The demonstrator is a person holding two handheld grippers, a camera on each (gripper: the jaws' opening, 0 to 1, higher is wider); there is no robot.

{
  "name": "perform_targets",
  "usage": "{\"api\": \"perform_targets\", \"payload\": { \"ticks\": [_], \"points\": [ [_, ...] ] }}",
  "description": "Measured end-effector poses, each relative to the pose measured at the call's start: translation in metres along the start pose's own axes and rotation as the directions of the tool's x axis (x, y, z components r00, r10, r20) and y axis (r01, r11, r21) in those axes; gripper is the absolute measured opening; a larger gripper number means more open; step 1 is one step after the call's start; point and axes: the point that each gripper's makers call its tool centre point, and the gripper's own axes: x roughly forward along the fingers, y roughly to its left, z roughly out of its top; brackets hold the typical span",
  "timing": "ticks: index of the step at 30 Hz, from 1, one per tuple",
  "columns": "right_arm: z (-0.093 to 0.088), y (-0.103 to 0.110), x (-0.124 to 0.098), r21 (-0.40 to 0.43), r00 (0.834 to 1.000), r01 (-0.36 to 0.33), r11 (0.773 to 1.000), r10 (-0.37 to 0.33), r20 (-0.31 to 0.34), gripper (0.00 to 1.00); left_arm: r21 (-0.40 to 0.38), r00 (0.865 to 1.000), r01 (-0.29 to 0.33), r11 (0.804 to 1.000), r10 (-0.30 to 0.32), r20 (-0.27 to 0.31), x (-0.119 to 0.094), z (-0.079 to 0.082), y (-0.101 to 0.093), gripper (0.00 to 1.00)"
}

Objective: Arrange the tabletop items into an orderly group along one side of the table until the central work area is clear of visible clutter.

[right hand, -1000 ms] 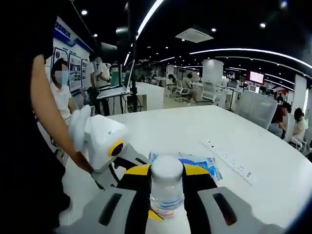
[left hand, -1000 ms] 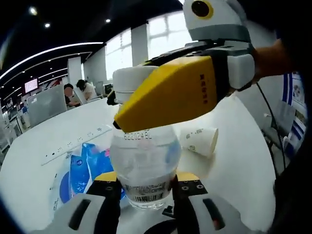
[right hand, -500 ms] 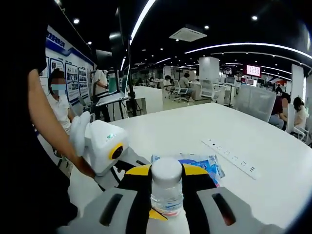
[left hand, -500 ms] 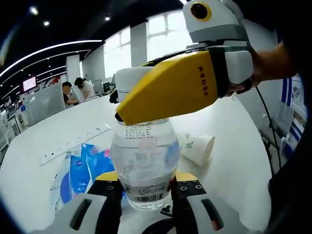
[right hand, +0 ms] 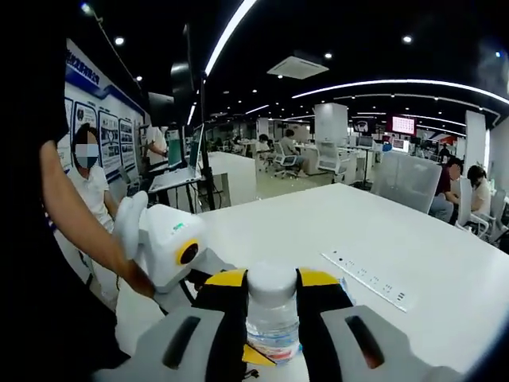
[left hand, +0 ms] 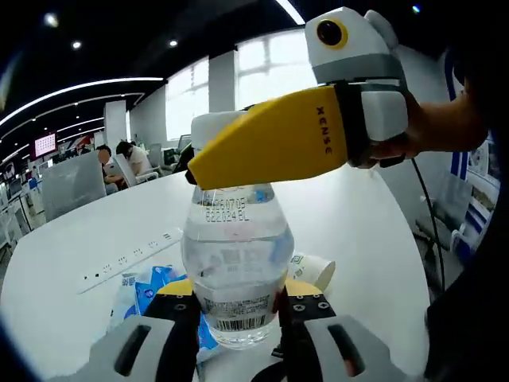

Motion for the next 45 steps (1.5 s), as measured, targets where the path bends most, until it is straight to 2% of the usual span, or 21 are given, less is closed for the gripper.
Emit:
{"api": "perform_targets", "payload": {
  "ticks": [1,3,8,20,36,45],
  "points": [
    [0.002,0.0,0.002,0.003,1.0,0.001,1.0,-0.001,0.001,0.18,0.002,1.0,-0.001,1.0,0.001,0.001,-0.003,0.002,0.003,0.35],
    [0.007,0.003,0.006,0.0,1.0,-0.001,1.0,0.001,0.005,0.18,0.007,1.0,-0.005,1.0,0.005,0.002,-0.004,-0.005,0.015,0.35],
    [0.021,0.008,0.02,-0.011,1.0,-0.005,1.0,0.005,0.018,0.18,0.013,1.0,-0.019,1.0,0.019,0.009,-0.016,-0.003,0.03,0.35],
    [0.045,0.026,0.064,-0.035,0.998,-0.048,0.998,0.049,0.03,0.18,-0.021,0.998,-0.054,0.998,0.054,0.009,-0.049,-0.008,0.068,0.35],
    [0.062,0.037,0.12,-0.052,0.999,-0.049,0.997,0.05,0.022,0.18,-0.031,0.997,-0.081,0.996,0.081,0.011,-0.078,-0.024,0.124,0.35],
    [0.057,0.044,0.15,-0.037,1.0,-0.029,0.999,0.029,-0.002,0.18,-0.04,0.997,-0.075,0.996,0.075,-0.01,-0.086,-0.041,0.143,0.34]
  ]
}}
